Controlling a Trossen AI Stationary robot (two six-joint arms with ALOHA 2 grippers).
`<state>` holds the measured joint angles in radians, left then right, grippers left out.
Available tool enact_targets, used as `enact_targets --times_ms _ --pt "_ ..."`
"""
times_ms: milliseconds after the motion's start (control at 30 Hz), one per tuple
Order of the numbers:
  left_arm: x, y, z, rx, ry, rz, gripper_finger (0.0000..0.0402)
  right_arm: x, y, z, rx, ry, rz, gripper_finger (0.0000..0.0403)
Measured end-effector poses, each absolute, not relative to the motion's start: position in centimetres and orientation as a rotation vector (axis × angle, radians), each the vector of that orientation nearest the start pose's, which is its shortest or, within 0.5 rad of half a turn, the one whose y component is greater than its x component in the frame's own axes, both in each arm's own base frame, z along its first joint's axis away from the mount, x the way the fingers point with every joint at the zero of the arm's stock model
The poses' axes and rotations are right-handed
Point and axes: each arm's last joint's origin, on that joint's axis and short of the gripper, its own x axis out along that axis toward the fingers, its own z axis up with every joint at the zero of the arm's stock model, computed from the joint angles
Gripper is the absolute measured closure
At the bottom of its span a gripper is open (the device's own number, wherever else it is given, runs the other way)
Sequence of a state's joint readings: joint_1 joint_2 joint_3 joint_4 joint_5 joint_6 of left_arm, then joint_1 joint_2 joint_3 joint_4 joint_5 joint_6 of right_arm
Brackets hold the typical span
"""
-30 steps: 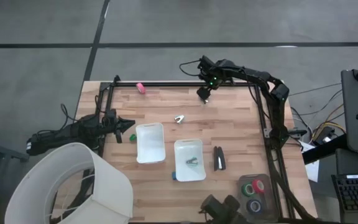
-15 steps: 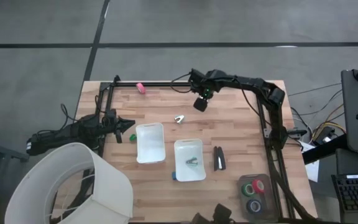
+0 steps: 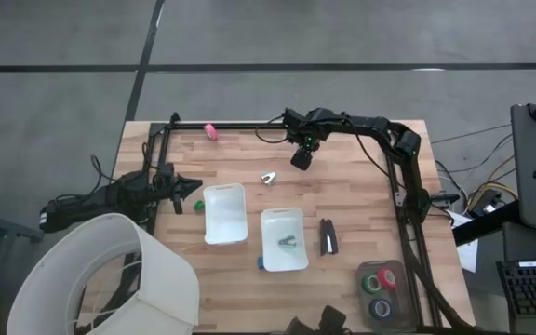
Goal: Pick and place Stapler, Stapler remover, tape
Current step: Put the black staple remover into the right white bin
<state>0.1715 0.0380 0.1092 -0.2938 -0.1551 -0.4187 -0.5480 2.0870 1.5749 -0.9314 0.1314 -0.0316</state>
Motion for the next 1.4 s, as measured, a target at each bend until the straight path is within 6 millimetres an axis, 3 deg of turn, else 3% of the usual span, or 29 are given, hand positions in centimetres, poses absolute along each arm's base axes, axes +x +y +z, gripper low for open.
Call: enact_targets --times_ms 333,733,1067,1400 --pt "8.8 2.0 17.0 -0.415 0.152 0.367 0.0374 34.7 -21.7 16.6 0.268 1.425 -0.534 0.0213" --pt "8.8 2.0 16.9 -0.415 0.153 0.367 0.0374 34.4 -22.1 16.1 0.256 1.408 -0.541 0.0384" --pt "8.8 2.0 16.9 -0.415 0.153 0.367 0.0374 34.5 -21.6 16.9 0.249 1.391 -0.532 0.0395" --pt "8.8 2.0 16.9 -0.415 0.153 0.367 0.0374 35.2 -18.7 19.1 0.216 1.378 -0.484 0.0395"
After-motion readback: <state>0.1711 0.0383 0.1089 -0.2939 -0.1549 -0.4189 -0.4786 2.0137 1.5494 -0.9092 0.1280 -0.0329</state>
